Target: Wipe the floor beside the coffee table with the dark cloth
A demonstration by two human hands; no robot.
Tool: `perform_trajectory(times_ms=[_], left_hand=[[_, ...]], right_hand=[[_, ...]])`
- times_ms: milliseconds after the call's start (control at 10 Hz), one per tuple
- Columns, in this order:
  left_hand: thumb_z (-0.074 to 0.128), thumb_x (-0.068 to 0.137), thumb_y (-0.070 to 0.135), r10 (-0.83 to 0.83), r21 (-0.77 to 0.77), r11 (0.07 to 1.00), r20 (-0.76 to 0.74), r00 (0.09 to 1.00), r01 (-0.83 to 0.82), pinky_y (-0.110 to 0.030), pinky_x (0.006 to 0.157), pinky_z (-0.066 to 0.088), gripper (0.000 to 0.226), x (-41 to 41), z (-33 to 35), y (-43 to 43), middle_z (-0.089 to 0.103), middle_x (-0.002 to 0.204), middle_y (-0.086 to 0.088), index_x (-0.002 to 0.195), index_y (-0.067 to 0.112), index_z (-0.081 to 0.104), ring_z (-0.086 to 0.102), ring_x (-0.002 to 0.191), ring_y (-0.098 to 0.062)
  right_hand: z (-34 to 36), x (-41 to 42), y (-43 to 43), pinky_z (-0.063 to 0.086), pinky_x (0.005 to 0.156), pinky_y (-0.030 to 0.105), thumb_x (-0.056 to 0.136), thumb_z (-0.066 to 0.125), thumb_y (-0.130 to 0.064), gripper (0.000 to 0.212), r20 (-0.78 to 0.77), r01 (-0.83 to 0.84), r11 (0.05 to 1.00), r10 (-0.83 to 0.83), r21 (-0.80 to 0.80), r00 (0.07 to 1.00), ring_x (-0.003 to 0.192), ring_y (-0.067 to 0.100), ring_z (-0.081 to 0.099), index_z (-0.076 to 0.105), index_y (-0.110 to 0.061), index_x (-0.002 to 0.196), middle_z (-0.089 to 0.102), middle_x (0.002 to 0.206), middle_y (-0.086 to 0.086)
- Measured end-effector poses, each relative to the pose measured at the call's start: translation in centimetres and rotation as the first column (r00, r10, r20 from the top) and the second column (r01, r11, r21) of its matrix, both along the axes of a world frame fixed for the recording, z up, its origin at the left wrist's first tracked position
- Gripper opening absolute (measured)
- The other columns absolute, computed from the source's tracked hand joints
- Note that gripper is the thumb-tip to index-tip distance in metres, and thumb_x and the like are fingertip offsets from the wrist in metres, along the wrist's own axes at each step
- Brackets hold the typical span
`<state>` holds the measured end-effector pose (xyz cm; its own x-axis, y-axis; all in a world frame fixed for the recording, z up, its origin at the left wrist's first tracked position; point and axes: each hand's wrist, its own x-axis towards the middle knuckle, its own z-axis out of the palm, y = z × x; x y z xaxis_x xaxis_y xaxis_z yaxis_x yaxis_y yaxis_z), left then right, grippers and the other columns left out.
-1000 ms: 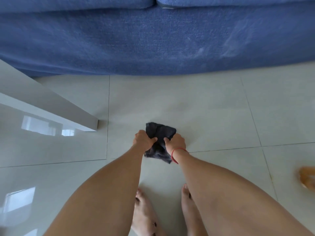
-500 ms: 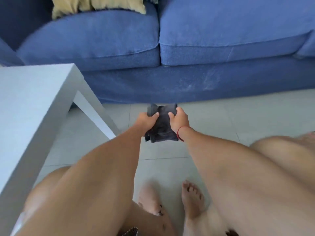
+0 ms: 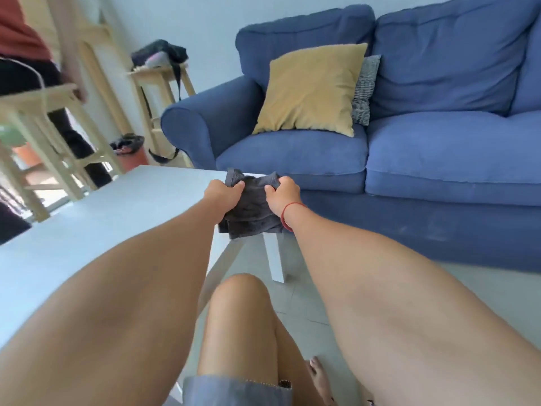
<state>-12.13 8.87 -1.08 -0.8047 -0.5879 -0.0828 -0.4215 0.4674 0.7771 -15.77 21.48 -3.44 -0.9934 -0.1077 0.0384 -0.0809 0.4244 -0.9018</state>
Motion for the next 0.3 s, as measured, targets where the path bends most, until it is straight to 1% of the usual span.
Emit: perform_trajectory(times_ms=[100,200,300], left_hand=[[0.061,0.085,0.047,0.131,-0.009,0.991,0.05,0.99,-0.131,-0.042,0.096,0.049,0.067,4.5,0.7,-5.5,0.057,0.128,-0.016,0.13,-0.001,0.048,0.057,0.115,-0.036],[0.059,0.088,0.044,0.202,-0.071,0.978,0.129,0.971,-0.194,-0.037,0.095,0.046,0.065,7.5,0.5,-8.9,0.055,0.129,-0.014,0.132,-0.002,0.044,0.054,0.119,-0.036],[0.047,0.091,0.05,0.229,-0.211,0.961,0.258,0.939,-0.176,-0.041,0.107,0.04,0.075,8.1,-0.5,-8.7,0.044,0.143,-0.018,0.144,-0.002,0.031,0.046,0.129,-0.038]], right_hand=[[1.1,3.1,-5.4,0.043,0.1,0.036,0.095,0.054,-0.022,0.037,0.013,-0.141,0.99,0.141,-0.003,0.99,0.122,0.036,0.053,0.056,0.001,0.124,0.058,0.131,0.02],[0.6,5.5,-8.5,0.042,0.103,0.037,0.096,0.053,-0.021,0.038,0.073,-0.224,0.974,0.221,0.039,0.972,0.125,0.036,0.051,0.052,-0.001,0.129,0.055,0.136,0.018],[2.1,5.3,-7.8,0.045,0.095,0.039,0.094,0.051,-0.027,0.031,0.043,-0.195,0.978,0.193,0.075,0.98,0.115,0.037,0.055,0.057,-0.008,0.118,0.06,0.122,0.015]])
